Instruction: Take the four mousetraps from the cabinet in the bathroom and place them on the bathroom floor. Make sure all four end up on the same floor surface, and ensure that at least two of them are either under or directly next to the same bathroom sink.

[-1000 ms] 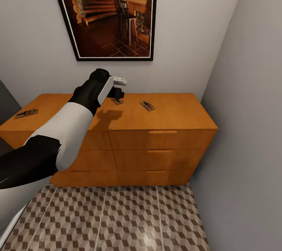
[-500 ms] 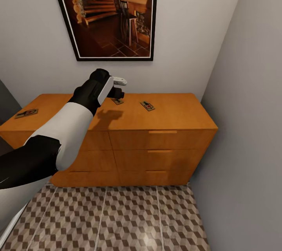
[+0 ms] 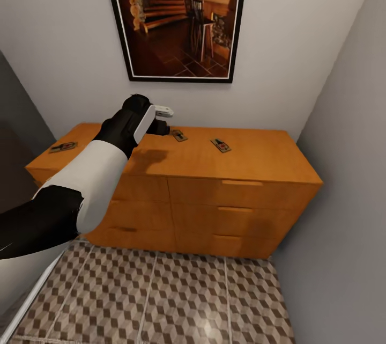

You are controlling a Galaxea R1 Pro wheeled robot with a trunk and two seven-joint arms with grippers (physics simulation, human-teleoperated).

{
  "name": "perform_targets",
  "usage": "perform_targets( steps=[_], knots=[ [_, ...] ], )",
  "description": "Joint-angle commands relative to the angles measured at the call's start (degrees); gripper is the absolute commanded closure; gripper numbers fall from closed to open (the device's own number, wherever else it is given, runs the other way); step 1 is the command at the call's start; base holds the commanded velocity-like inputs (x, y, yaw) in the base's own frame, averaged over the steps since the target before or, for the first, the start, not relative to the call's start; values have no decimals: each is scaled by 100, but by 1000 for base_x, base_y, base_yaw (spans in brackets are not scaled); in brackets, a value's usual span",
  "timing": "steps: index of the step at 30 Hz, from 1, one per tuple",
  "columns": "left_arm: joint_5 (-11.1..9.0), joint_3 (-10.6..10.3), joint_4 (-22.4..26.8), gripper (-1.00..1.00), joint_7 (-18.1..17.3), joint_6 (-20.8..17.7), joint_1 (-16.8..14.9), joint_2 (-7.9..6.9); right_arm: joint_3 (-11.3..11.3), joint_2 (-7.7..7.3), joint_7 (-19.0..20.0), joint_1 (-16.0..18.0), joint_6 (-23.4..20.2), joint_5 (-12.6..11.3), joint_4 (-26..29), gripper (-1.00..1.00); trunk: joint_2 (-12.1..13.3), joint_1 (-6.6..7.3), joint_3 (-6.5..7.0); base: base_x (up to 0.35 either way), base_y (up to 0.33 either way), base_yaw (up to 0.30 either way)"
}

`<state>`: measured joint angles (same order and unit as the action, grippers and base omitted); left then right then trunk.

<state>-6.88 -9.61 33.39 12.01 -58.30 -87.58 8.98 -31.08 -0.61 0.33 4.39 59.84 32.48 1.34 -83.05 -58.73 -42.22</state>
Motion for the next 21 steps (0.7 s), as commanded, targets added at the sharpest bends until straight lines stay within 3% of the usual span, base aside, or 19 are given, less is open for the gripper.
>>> perform_targets(
  steps=[1,9,21],
  knots=[
    [-58,-24,1,-100,53,-15,-5,-2,-48,-1,28,1,16,30,-2,100,-2,0,-8,0,0,277],
    [-59,-24,1,-100,55,-12,-5,-2,-48,-1,36,1,16,30,-2,100,-2,0,-34,0,0,258],
    [-55,-24,-2,-100,56,-6,-5,-2,-45,-1,37,2,16,30,-4,100,-2,0,-38,5,-5,29]
  ],
)
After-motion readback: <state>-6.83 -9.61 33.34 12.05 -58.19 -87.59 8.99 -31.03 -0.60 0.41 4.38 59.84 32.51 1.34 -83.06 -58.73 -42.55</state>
